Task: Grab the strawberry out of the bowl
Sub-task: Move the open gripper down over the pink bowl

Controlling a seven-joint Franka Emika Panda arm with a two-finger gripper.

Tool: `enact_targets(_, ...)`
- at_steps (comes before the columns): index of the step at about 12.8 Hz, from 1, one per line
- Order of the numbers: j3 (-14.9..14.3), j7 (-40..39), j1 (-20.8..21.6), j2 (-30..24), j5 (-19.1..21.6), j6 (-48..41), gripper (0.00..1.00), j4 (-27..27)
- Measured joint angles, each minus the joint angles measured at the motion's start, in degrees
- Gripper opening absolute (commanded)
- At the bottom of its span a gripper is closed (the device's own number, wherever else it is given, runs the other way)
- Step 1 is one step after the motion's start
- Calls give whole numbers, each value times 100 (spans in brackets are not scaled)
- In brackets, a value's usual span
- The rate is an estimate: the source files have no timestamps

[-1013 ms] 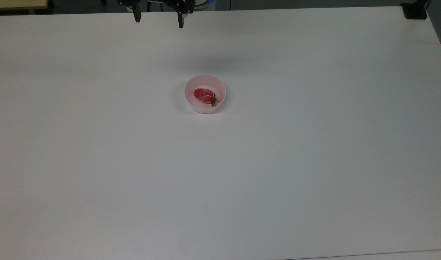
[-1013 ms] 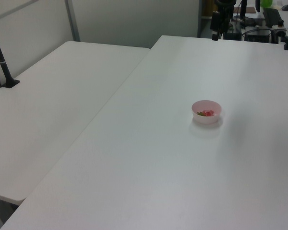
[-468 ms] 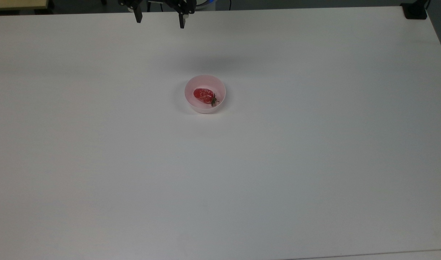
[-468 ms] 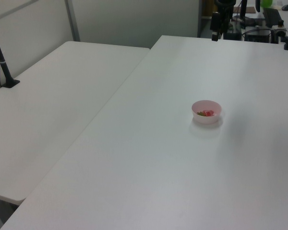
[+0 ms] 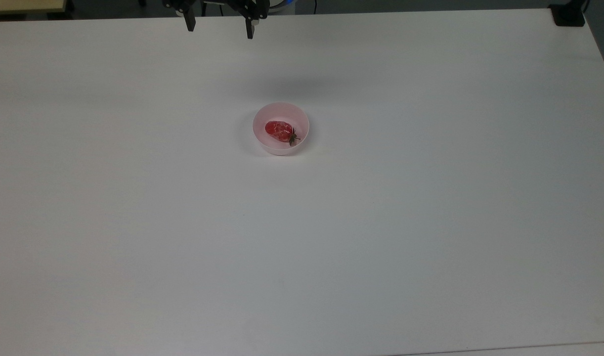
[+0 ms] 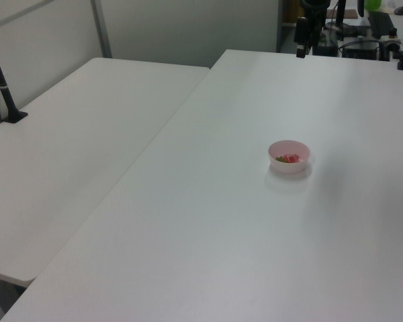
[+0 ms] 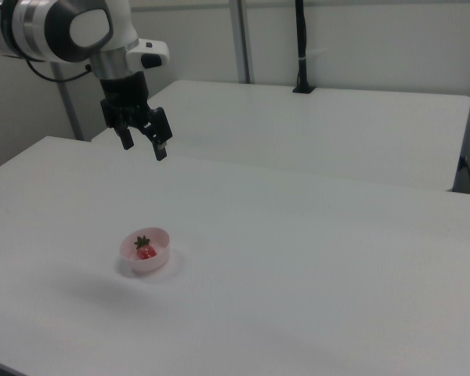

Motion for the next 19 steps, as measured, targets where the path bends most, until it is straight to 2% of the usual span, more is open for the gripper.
enact_targets(2, 2, -437, 2, 3, 0, -24, 100, -14)
enact_targets(4, 2, -1357, 2, 41, 0, -228, 100, -86)
enact_targets(7, 59, -1682, 6, 159, -87, -209, 100, -414)
enact_targets(8, 107, -1682, 8, 215, -107, -76, 100, -582)
enact_targets(12, 176, -1671, 80, 528, -126, 1386, 100, -1487)
enact_targets(15, 273, -1964, 324, 981, -144, 1791, 100, -1582)
enact_targets(19, 459, -2609, 370, 1445, -325, 1972, 99, -1579)
